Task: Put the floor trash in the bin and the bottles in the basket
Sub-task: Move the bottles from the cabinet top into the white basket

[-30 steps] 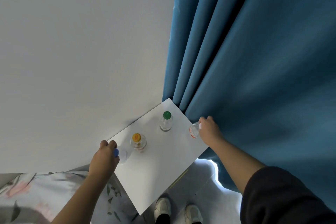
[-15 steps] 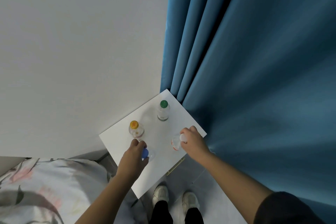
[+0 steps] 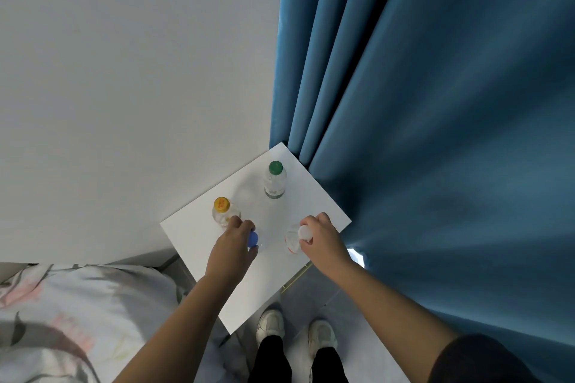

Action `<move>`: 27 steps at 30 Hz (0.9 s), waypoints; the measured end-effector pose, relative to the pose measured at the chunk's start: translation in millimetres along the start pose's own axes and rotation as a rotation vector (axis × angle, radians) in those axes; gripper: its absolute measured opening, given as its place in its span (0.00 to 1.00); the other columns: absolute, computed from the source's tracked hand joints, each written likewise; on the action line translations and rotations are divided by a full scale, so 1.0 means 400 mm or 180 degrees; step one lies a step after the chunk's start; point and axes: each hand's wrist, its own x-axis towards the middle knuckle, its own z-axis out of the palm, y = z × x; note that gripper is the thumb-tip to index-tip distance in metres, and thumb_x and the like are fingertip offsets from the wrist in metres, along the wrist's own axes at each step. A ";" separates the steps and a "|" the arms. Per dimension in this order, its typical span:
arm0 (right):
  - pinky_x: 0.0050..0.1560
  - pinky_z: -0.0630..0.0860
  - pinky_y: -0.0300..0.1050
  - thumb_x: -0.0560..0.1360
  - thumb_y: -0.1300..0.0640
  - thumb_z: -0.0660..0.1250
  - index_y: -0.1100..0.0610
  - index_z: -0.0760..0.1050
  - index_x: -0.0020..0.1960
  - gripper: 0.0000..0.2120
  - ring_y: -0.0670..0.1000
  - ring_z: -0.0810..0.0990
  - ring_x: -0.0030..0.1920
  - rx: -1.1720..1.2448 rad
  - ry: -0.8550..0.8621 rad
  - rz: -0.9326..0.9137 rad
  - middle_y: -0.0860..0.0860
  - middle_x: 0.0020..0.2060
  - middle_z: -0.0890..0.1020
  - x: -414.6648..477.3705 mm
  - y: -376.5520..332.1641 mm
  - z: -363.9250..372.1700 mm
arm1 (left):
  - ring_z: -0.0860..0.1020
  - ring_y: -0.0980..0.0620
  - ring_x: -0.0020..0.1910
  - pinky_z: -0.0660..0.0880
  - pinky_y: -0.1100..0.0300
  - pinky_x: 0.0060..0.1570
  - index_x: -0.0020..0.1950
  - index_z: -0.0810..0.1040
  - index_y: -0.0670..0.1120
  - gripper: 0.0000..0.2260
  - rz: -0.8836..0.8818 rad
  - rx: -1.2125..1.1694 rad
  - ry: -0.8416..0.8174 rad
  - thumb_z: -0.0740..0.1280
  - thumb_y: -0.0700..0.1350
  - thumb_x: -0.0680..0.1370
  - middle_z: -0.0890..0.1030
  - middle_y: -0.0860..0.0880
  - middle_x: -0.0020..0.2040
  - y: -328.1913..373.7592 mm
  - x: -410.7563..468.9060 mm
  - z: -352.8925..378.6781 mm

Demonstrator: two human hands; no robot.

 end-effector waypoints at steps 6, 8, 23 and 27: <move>0.52 0.78 0.47 0.76 0.59 0.65 0.57 0.73 0.59 0.12 0.55 0.78 0.49 0.0129 0.0056 -0.0024 0.53 0.55 0.70 0.006 0.008 0.011 | 0.79 0.49 0.50 0.75 0.59 0.56 0.61 0.74 0.45 0.18 -0.0045 -0.0054 0.0038 0.72 0.45 0.73 0.75 0.49 0.59 -0.012 0.020 0.003; 0.53 0.78 0.47 0.75 0.59 0.66 0.57 0.73 0.59 0.12 0.55 0.78 0.49 0.0176 0.0059 -0.0037 0.53 0.55 0.70 0.006 0.008 0.014 | 0.79 0.49 0.50 0.75 0.59 0.56 0.61 0.75 0.46 0.18 -0.0022 -0.0077 0.0034 0.72 0.45 0.73 0.75 0.49 0.59 -0.015 0.023 0.008; 0.50 0.77 0.45 0.72 0.54 0.69 0.53 0.71 0.61 0.18 0.53 0.77 0.51 0.0245 -0.0030 -0.0016 0.50 0.58 0.69 0.011 0.040 0.026 | 0.77 0.49 0.58 0.76 0.58 0.54 0.65 0.72 0.48 0.22 -0.0110 0.0011 0.0122 0.72 0.51 0.73 0.74 0.51 0.65 -0.028 0.023 0.031; 0.52 0.78 0.48 0.68 0.47 0.73 0.47 0.65 0.67 0.31 0.50 0.74 0.57 0.0328 -0.0085 -0.0005 0.47 0.62 0.67 0.008 0.055 0.033 | 0.75 0.48 0.62 0.76 0.53 0.55 0.69 0.67 0.48 0.29 -0.0246 -0.0167 0.0063 0.73 0.53 0.71 0.71 0.51 0.69 -0.037 0.017 0.045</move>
